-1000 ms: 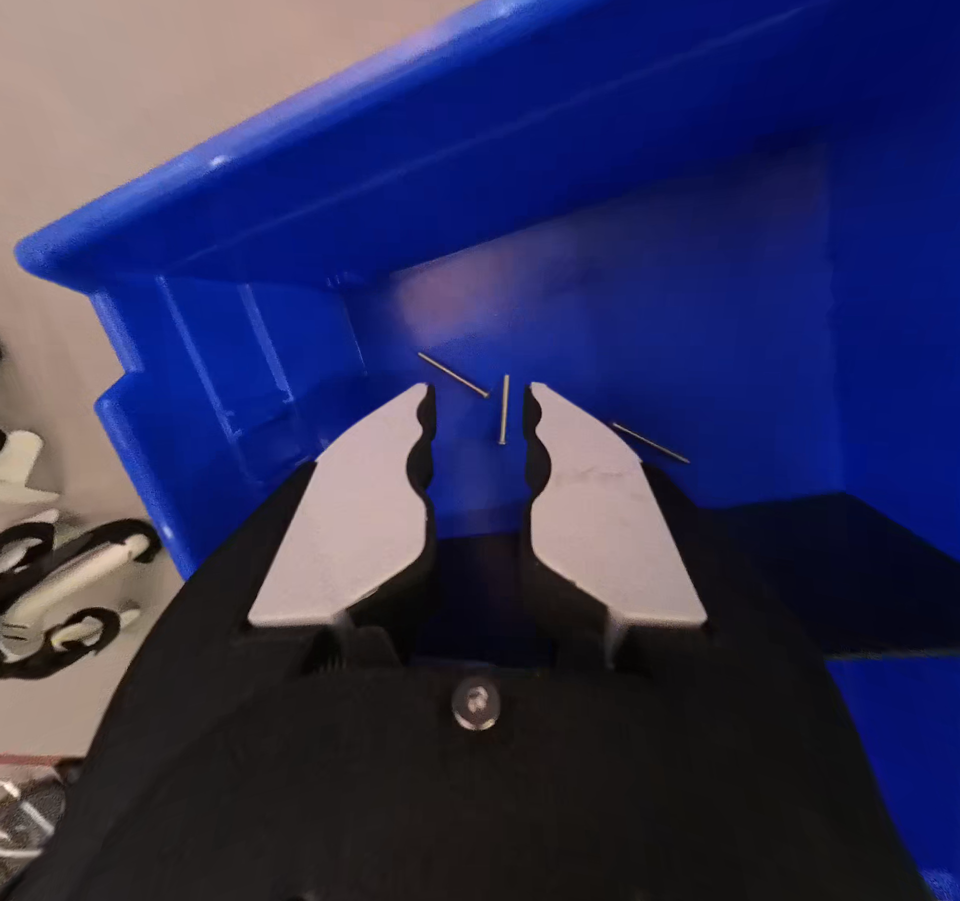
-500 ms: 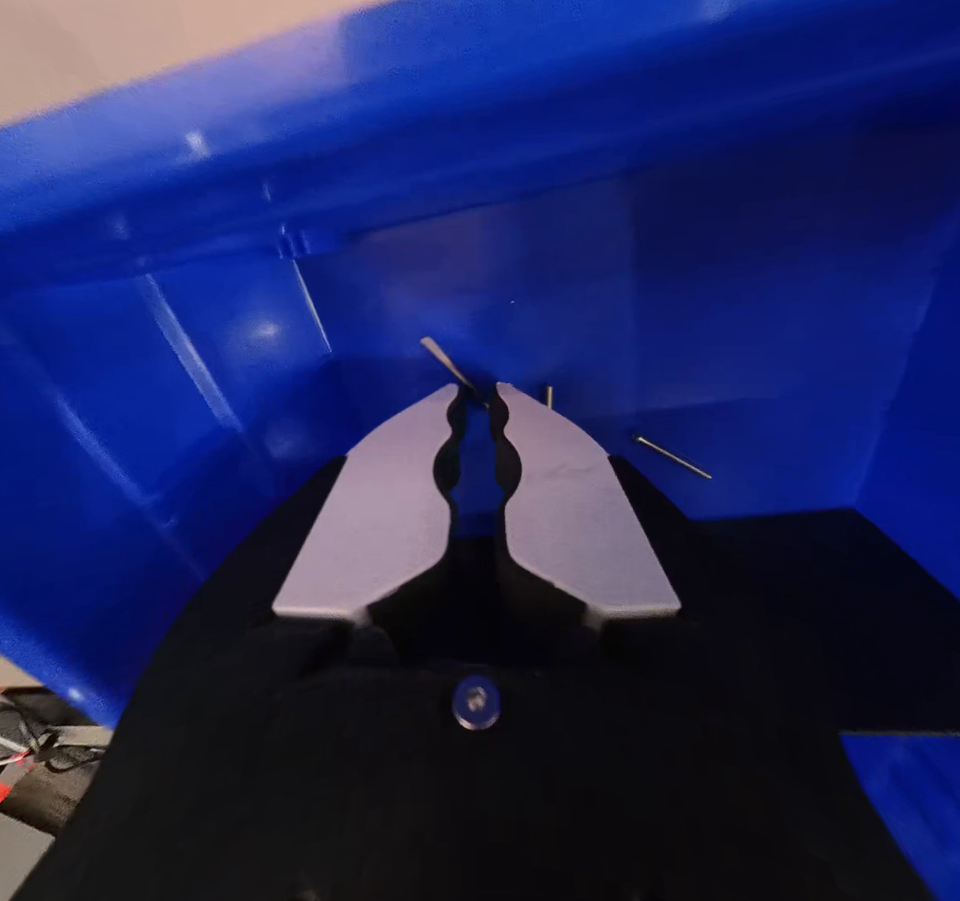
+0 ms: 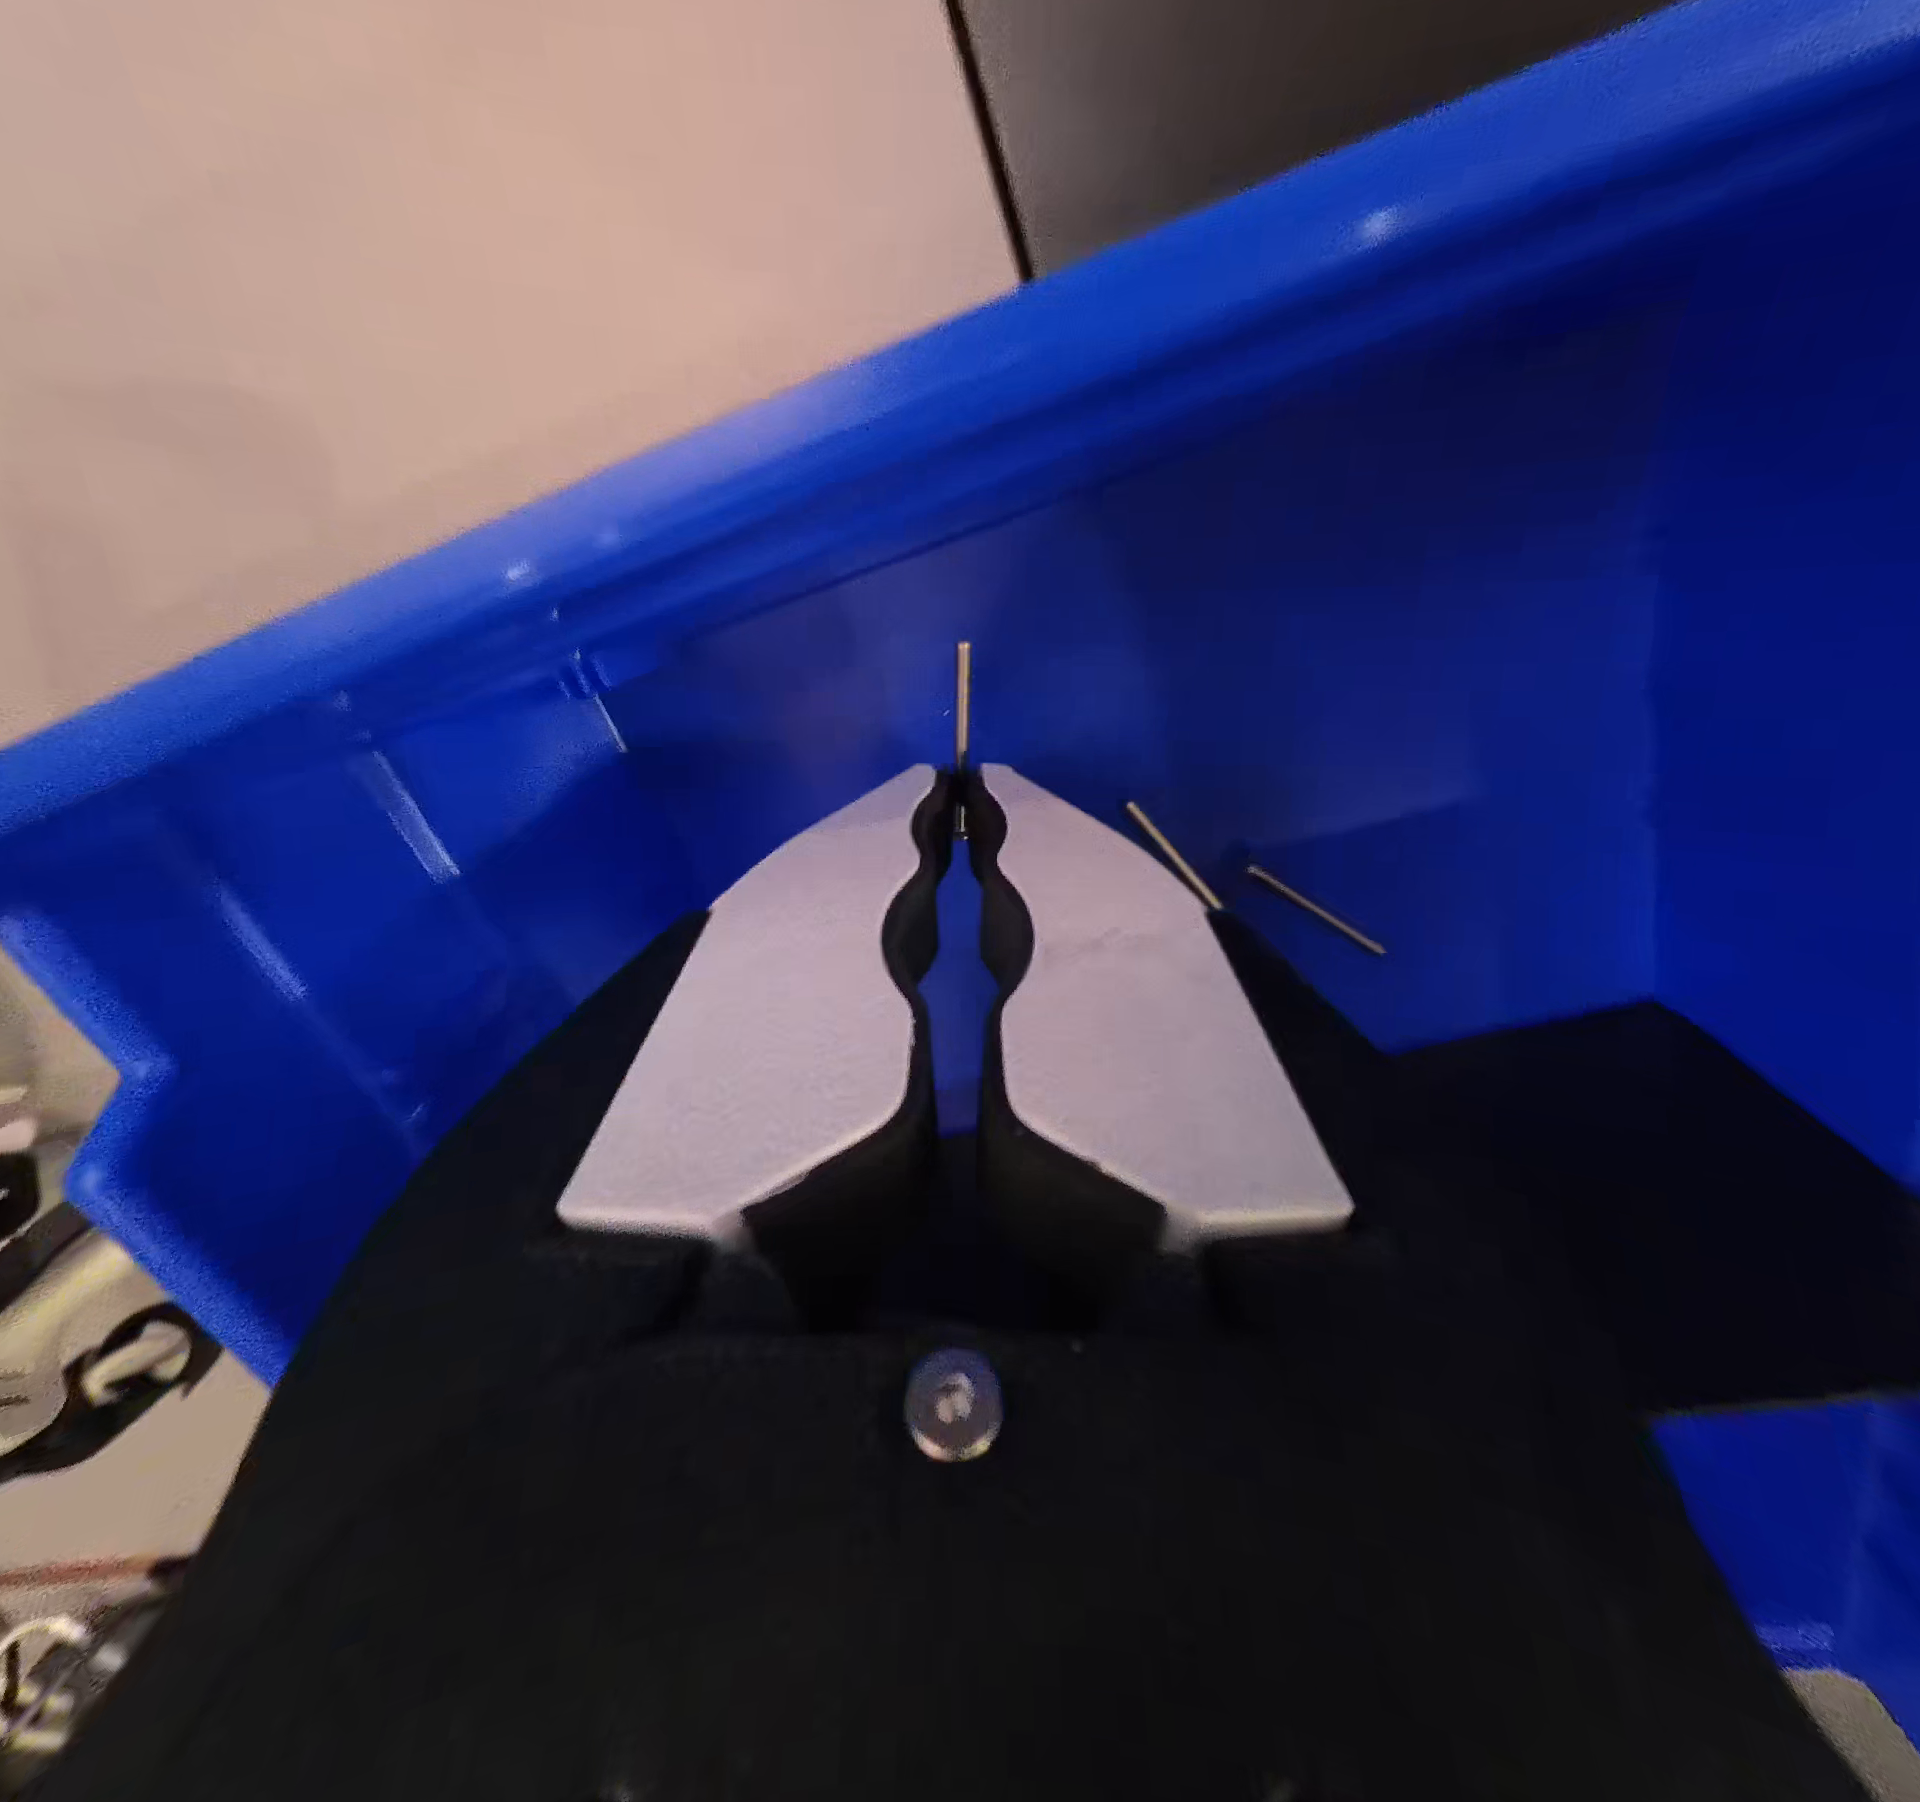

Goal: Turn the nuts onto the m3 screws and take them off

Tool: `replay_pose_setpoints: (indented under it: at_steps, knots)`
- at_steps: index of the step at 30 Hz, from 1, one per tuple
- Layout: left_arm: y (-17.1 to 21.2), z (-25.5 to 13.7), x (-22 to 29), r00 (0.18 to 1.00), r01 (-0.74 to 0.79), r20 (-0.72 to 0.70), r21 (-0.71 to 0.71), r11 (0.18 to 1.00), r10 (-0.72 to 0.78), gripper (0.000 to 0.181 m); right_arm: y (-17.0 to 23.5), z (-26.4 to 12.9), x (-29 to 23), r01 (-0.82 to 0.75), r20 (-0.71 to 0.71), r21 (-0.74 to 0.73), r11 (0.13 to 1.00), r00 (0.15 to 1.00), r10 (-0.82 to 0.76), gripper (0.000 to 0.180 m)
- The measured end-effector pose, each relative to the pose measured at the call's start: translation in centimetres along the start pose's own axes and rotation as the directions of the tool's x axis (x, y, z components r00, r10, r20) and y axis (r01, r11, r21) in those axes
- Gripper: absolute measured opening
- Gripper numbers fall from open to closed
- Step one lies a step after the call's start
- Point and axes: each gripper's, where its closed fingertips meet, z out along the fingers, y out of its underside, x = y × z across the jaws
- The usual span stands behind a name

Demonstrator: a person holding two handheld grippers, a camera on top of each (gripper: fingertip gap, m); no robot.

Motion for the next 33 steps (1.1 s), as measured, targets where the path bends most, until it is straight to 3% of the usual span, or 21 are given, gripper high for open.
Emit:
replay_pose_setpoints:
  at_steps: [8,13,21,26,33]
  knots:
    - [-1.5,-4.3,2.4,0.991,-0.125,-0.015,0.2,0.972,0.13,0.002,0.2,0.5,-1.1,-0.002,0.034,-0.001,1.0,0.999,0.003,0.0]
    - [-0.5,-10.8,7.8,0.956,-0.261,-0.016,0.41,0.874,0.293,0.002,0.1,0.7,-2.1,0.001,0.062,0.002,1.0,0.998,-0.001,0.0]
    - [5.0,-19.9,19.9,0.855,-0.403,0.004,0.635,0.659,0.519,0.002,0.2,1.1,-3.2,0.0,0.094,0.001,1.0,0.996,0.0,0.0]
    - [9.3,-18.4,29.3,0.752,-0.511,0.008,0.639,0.575,0.659,0.002,0.6,1.5,-4.2,0.001,0.123,-0.007,1.0,0.992,-0.001,0.0]
    - [14.2,-12.1,40.3,0.607,-0.586,-0.096,0.617,0.526,0.789,0.002,0.7,1.5,-4.7,0.007,0.137,-0.008,1.0,0.991,-0.006,0.0]
